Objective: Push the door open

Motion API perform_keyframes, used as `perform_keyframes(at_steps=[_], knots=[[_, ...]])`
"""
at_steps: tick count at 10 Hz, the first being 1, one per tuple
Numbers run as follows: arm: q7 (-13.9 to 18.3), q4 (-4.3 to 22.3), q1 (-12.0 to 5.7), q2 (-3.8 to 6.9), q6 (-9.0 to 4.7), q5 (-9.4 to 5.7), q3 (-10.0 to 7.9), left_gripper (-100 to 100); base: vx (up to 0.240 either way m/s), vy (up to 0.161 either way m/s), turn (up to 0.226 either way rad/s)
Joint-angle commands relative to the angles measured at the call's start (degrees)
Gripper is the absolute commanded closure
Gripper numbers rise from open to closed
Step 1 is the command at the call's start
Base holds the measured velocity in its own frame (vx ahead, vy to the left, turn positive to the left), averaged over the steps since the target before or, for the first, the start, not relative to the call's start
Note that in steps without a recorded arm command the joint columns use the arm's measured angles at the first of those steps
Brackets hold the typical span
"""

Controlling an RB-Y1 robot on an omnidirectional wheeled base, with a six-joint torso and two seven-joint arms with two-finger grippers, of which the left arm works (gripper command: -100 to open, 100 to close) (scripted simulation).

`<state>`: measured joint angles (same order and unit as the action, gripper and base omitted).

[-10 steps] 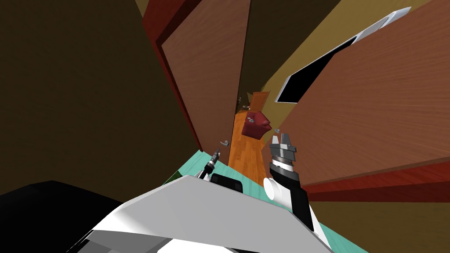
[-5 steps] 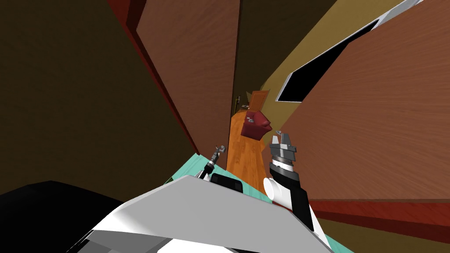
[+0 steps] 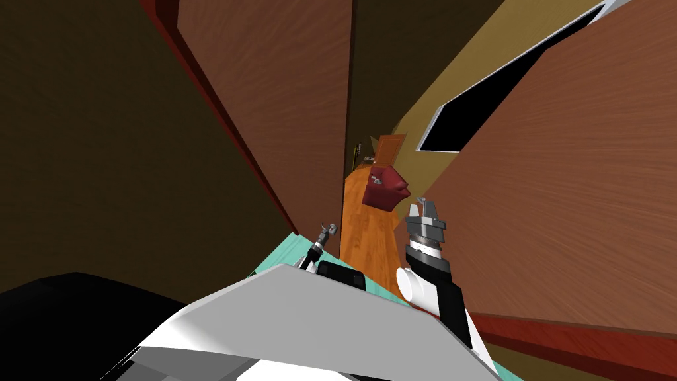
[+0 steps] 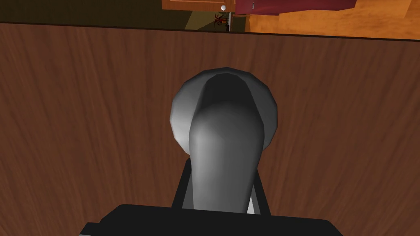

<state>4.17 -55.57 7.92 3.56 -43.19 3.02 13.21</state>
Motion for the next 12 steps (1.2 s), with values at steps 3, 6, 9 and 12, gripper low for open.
perform_keyframes(at_steps=[3,6,9,12], knots=[[0.02,0.01,0.06,-0.04,0.0,0.02,0.08,100,-0.006,0.003,-0.008],[-0.29,0.19,-0.29,0.25,0.21,-0.39,-0.91,100,0.096,-0.034,0.024],[-0.73,0.48,-0.57,0.56,0.31,-1.0,-2.32,100,0.165,-0.069,0.033],[-1.43,0.94,-1.02,0.81,0.46,-1.96,-4.55,100,0.186,-0.097,0.066]])
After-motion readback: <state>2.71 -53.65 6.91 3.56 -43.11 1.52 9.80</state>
